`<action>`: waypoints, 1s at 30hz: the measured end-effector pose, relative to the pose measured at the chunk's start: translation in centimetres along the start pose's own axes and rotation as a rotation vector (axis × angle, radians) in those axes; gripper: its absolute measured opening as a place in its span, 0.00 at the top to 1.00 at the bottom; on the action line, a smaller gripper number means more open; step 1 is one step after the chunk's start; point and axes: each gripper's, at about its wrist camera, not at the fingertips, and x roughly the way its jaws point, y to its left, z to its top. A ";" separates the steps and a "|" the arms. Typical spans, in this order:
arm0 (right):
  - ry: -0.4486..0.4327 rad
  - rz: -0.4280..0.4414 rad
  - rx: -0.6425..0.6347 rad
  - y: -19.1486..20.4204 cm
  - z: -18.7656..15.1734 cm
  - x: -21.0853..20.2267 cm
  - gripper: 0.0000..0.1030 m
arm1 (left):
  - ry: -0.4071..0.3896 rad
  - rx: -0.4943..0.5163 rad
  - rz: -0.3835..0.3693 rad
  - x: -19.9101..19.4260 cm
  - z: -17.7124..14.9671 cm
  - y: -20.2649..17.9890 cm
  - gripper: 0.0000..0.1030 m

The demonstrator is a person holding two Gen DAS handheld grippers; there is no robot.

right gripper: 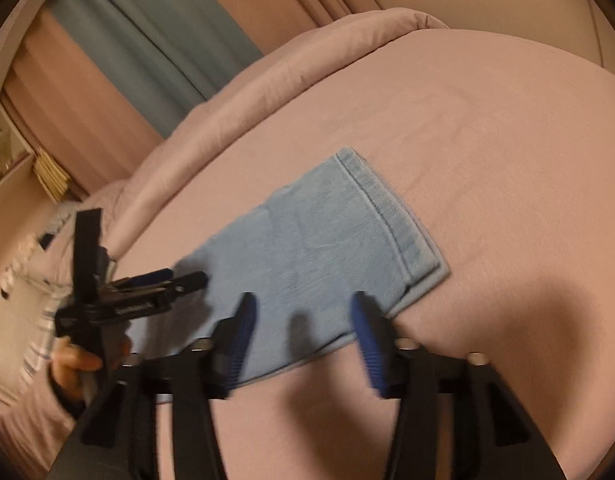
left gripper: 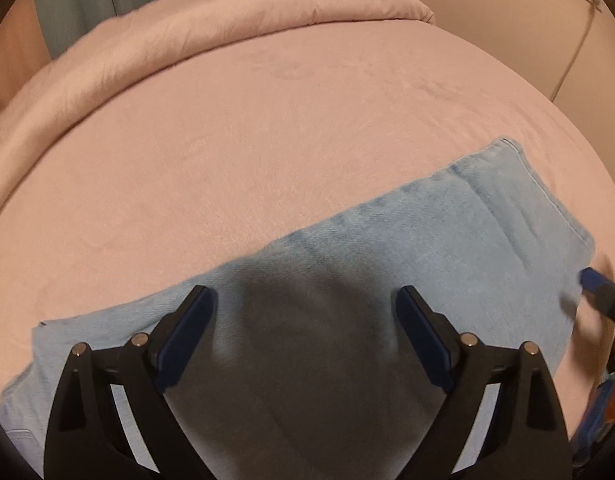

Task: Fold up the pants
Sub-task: 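Move the right gripper to the hem end of the folded jeans, then grasp the hem end with the right gripper and lift it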

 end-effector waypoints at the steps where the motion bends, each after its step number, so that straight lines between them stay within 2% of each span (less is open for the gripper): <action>1: -0.005 -0.024 -0.004 0.2 -0.2 -0.6 0.42 | -0.008 0.005 -0.002 -0.2 0.0 -0.1 0.10; 3: -0.005 -0.072 -0.009 0.1 -0.2 -1.2 0.41 | -0.025 0.009 -0.018 -0.9 -0.4 -0.2 0.10; 7: 0.040 -0.106 0.033 -0.7 -0.5 -1.2 0.41 | -0.036 0.015 -0.033 -1.6 -1.0 -0.3 0.10; 9: 0.073 -0.105 0.070 -1.2 -0.8 -0.6 0.41 | -0.038 0.008 -0.043 -1.9 -1.4 -0.1 0.10; 12: 0.076 -0.096 0.087 -1.3 -0.8 0.0 0.41 | -0.030 -0.015 -0.066 -2.3 -2.1 0.2 0.09; 16: 0.073 -0.077 0.112 -1.3 -0.6 1.0 0.41 | -0.007 -0.065 -0.139 -2.7 -3.4 0.8 0.09; 19: 0.046 -0.059 0.131 -1.5 -0.2 1.7 0.41 | 0.020 -0.102 -0.192 -2.3 -4.6 1.0 0.09; 26: -0.062 -0.045 0.171 -1.5 0.1 2.6 0.41 | 0.000 -0.036 -0.155 -2.5 -5.6 0.0 0.09; 28: -0.088 -0.057 0.176 -1.3 0.2 2.5 0.46 | -0.006 -0.043 -0.165 -2.4 -5.7 0.3 0.09; 30: -0.105 -0.069 0.187 -1.1 0.2 2.5 0.67 | -0.007 -0.059 -0.179 -2.7 -5.9 0.8 0.09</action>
